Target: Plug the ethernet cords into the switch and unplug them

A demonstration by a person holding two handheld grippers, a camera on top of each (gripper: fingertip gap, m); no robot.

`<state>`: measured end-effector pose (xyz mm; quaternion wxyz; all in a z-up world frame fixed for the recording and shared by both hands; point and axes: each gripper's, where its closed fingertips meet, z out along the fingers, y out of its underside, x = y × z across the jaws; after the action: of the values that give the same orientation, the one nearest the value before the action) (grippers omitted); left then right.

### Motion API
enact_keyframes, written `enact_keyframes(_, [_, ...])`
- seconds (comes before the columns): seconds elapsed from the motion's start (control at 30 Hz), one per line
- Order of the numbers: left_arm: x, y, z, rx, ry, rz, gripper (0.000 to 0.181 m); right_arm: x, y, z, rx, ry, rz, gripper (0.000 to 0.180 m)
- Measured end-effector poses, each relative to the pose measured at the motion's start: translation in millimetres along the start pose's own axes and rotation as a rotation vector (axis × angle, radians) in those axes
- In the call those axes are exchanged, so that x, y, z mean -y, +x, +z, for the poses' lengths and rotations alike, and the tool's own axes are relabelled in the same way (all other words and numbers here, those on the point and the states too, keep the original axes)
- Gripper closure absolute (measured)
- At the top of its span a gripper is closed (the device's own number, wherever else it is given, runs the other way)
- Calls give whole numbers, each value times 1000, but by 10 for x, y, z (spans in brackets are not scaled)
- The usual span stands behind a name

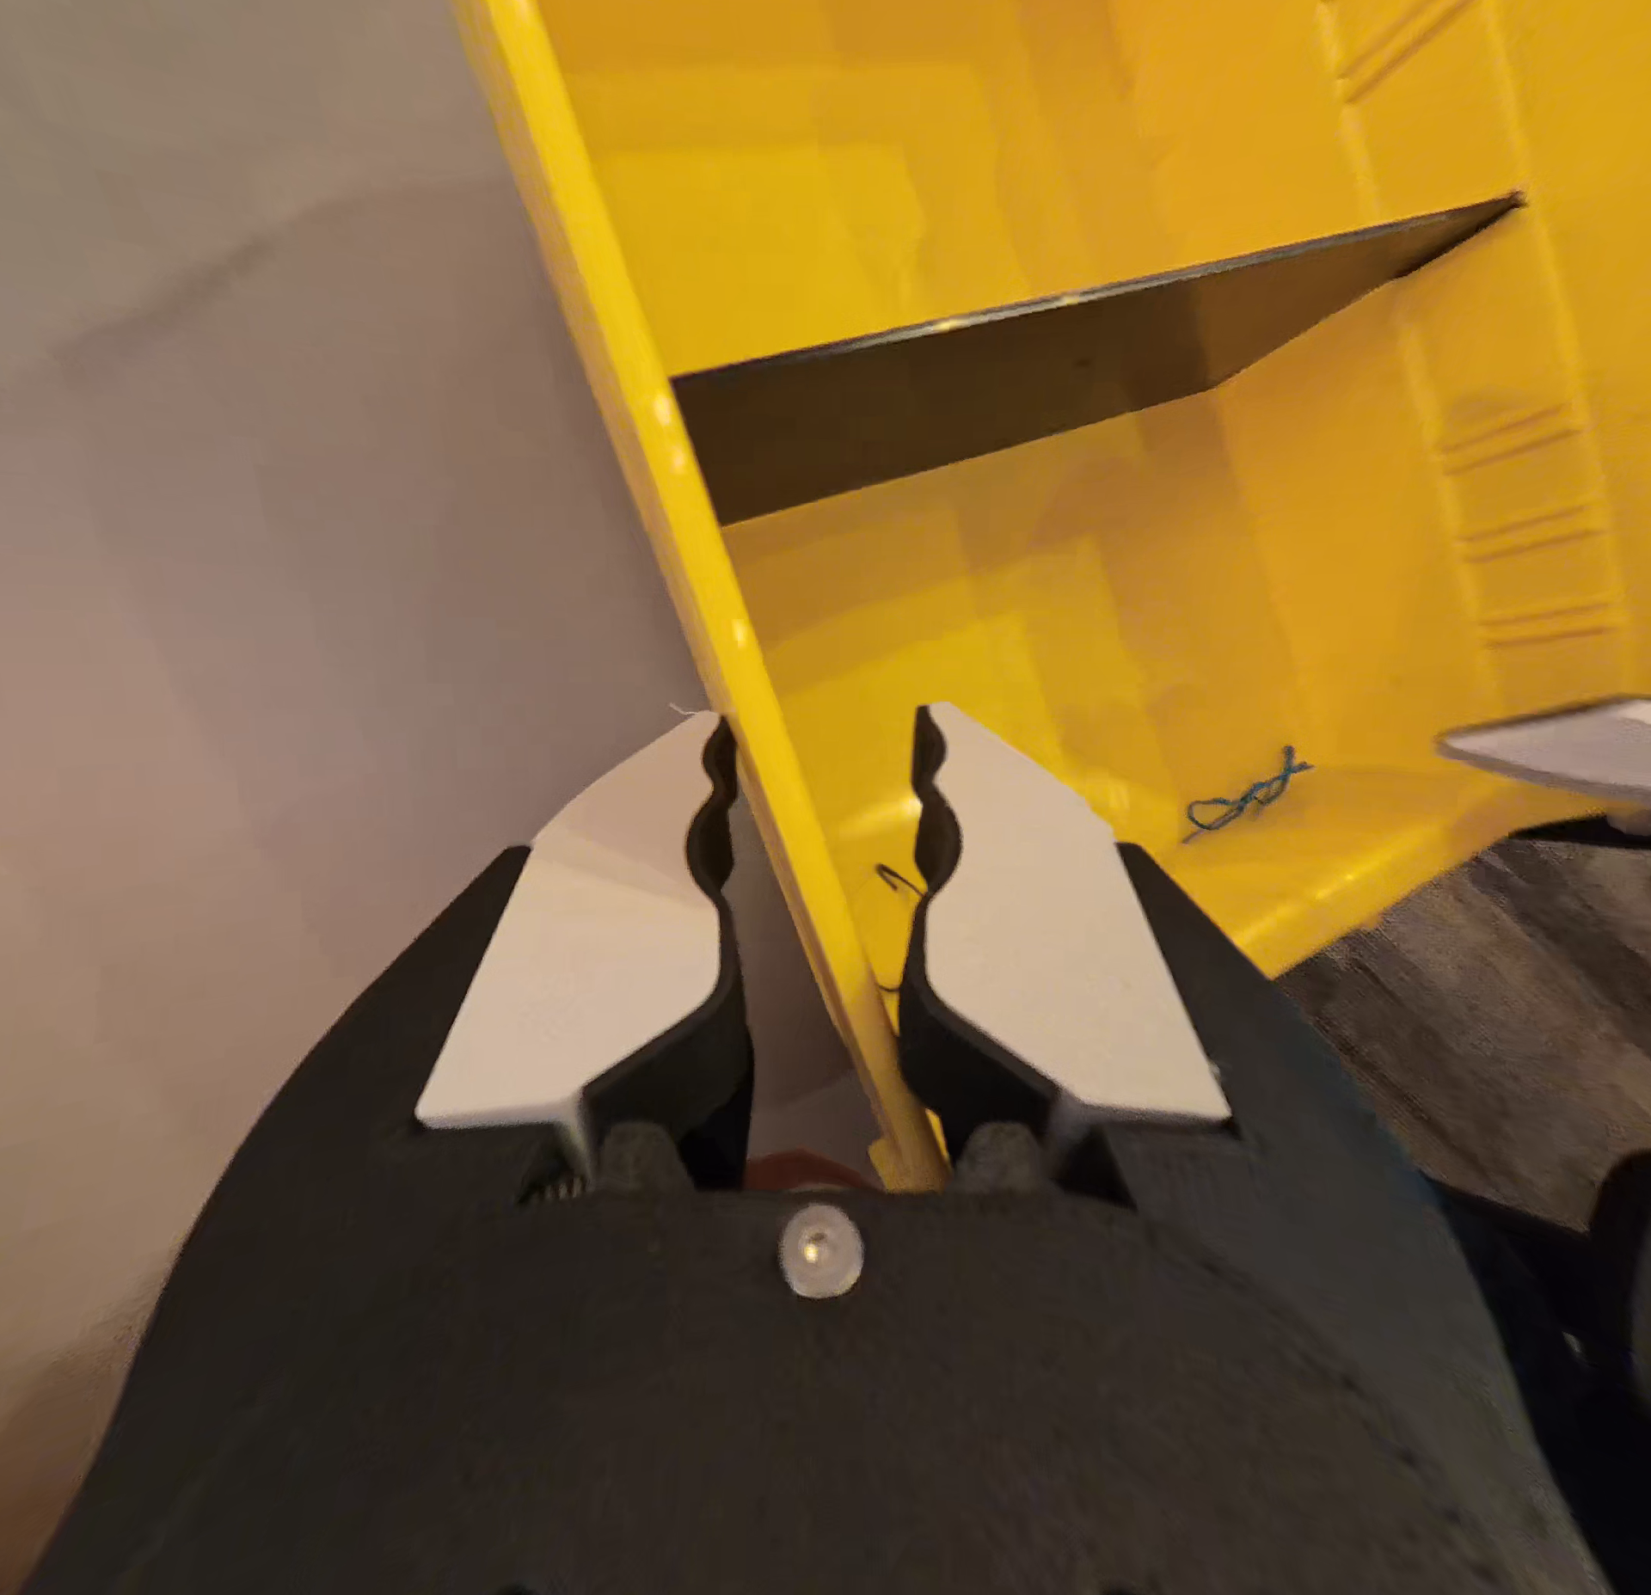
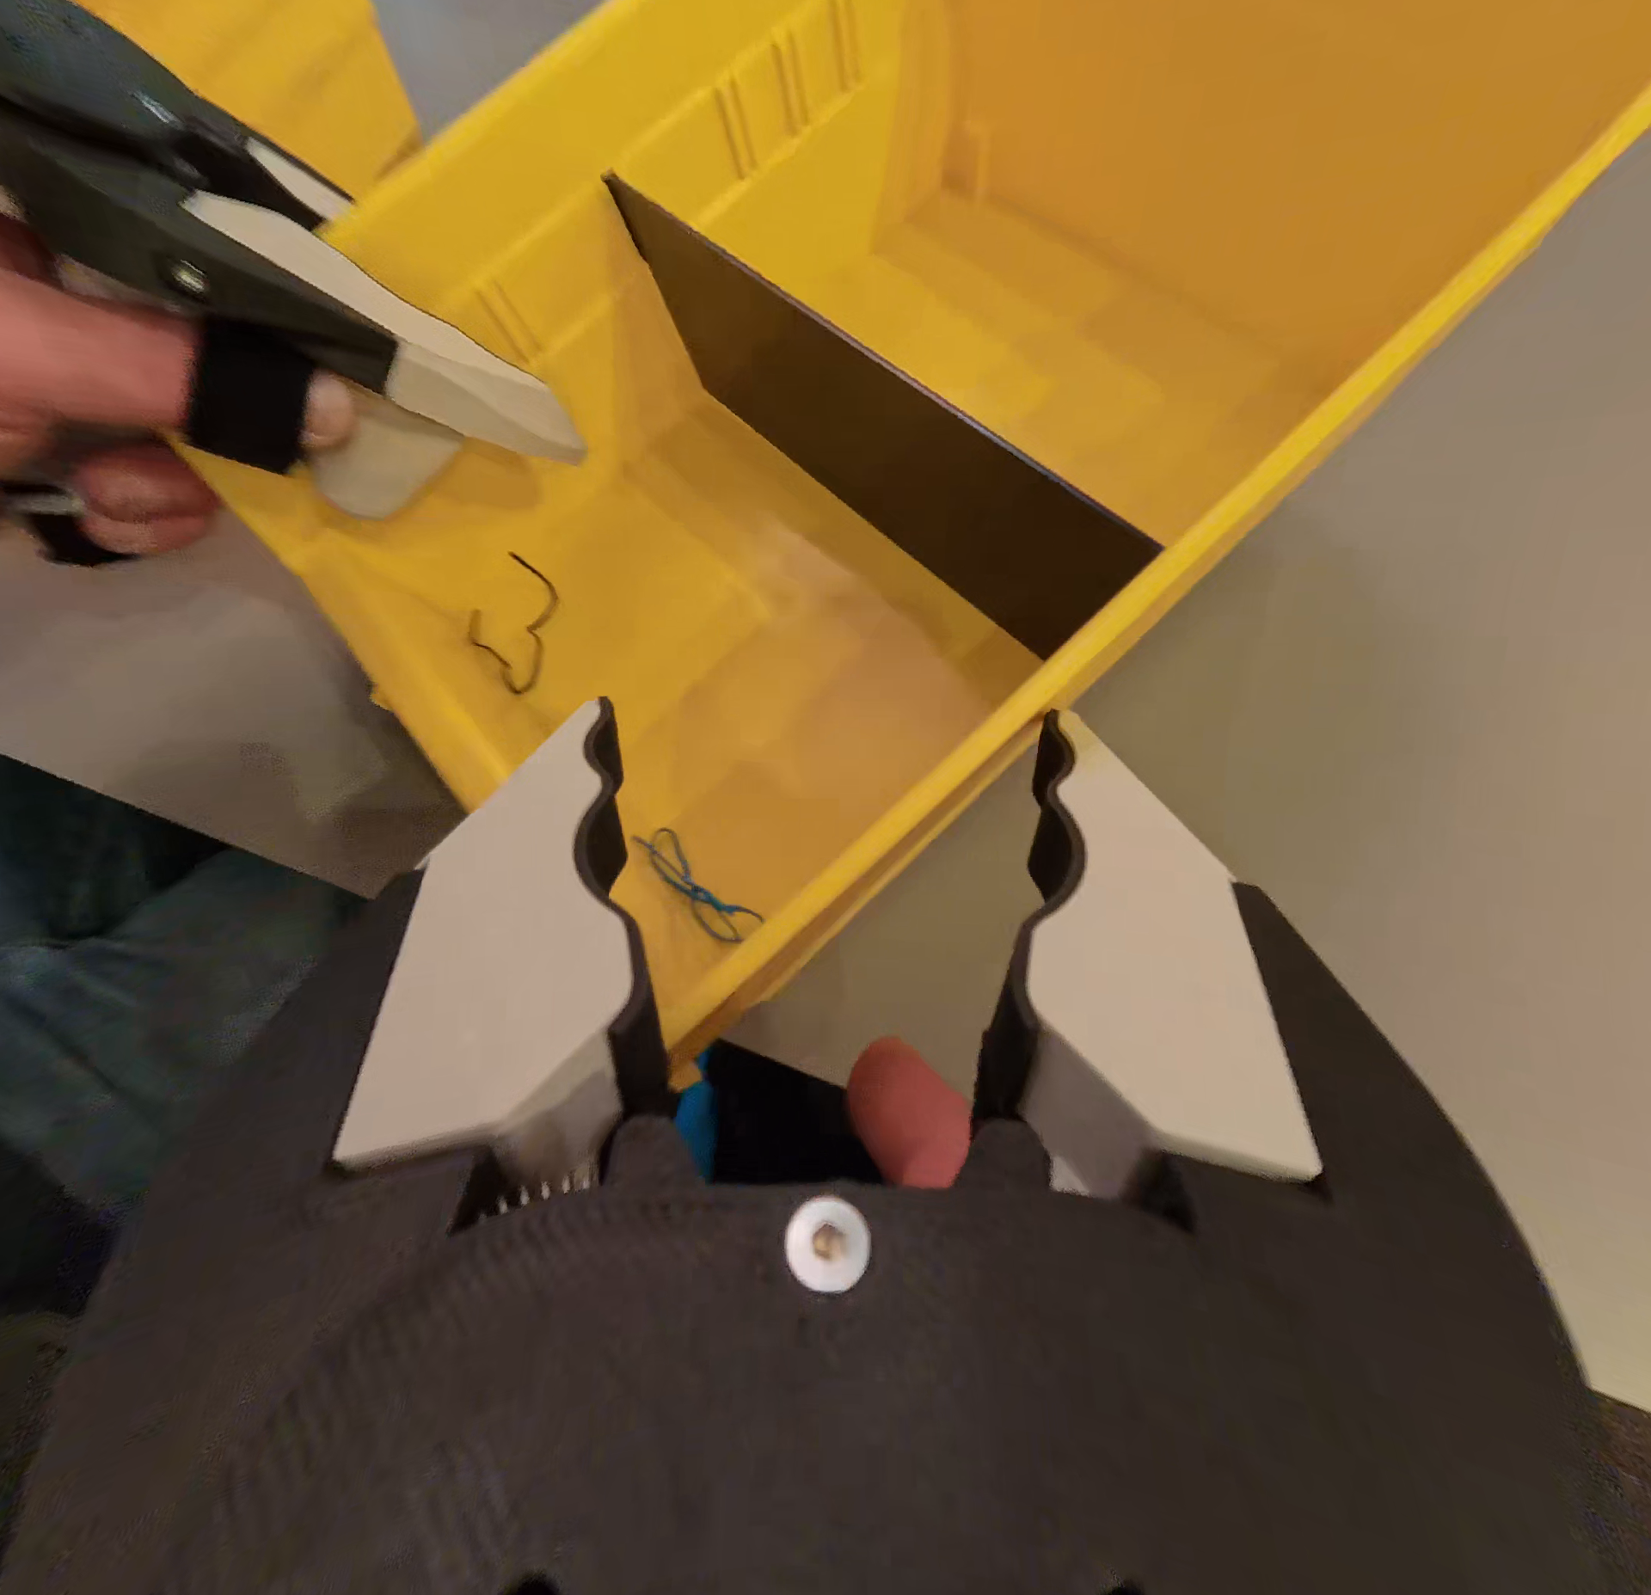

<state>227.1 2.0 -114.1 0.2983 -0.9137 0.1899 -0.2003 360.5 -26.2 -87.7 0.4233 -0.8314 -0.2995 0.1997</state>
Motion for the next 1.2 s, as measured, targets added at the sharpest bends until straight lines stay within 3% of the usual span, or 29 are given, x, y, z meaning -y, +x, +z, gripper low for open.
enact_keyframes(0.03, [-6,16,26,-7,-5,-3,138,3,57,21,-14,-16,-14,92])
enact_keyframes(0.3, [-39,496,-23,-258,-44,-56,79,73,609,81,-112,-94,-67,141])
enact_keyframes(0.43, [106,528,-548,-244,121,14,94,102,868,70,-156,-100,-81,174])
enact_keyframes(0.53, [53,399,-1128,-171,203,59,99,99,905,97,-124,-107,-99,175])
enact_keyframes(0.67, [-357,-520,-1933,192,228,28,105,94,963,90,-112,-114,-116,175])
enact_keyframes(0.83, [-1407,-2004,-2704,591,112,-173,101,59,1197,2,-140,-117,-82,175])
enact_keyframes(0.97, [-1955,-2565,-2807,637,58,-282,92,-3,1445,-120,-183,-119,-56,175])
enact_keyframes(1.07, [-2142,-2577,-2547,488,14,-343,120,-71,1650,-242,-230,-116,-33,174])
enact_keyframes(1.13, [-2102,-2565,-2497,439,51,-376,152,-113,1783,-320,-258,-119,-20,174])
enact_keyframes(1.2, [-2108,-2610,-2518,445,46,-389,156,-150,1913,-398,-282,-125,-4,174])
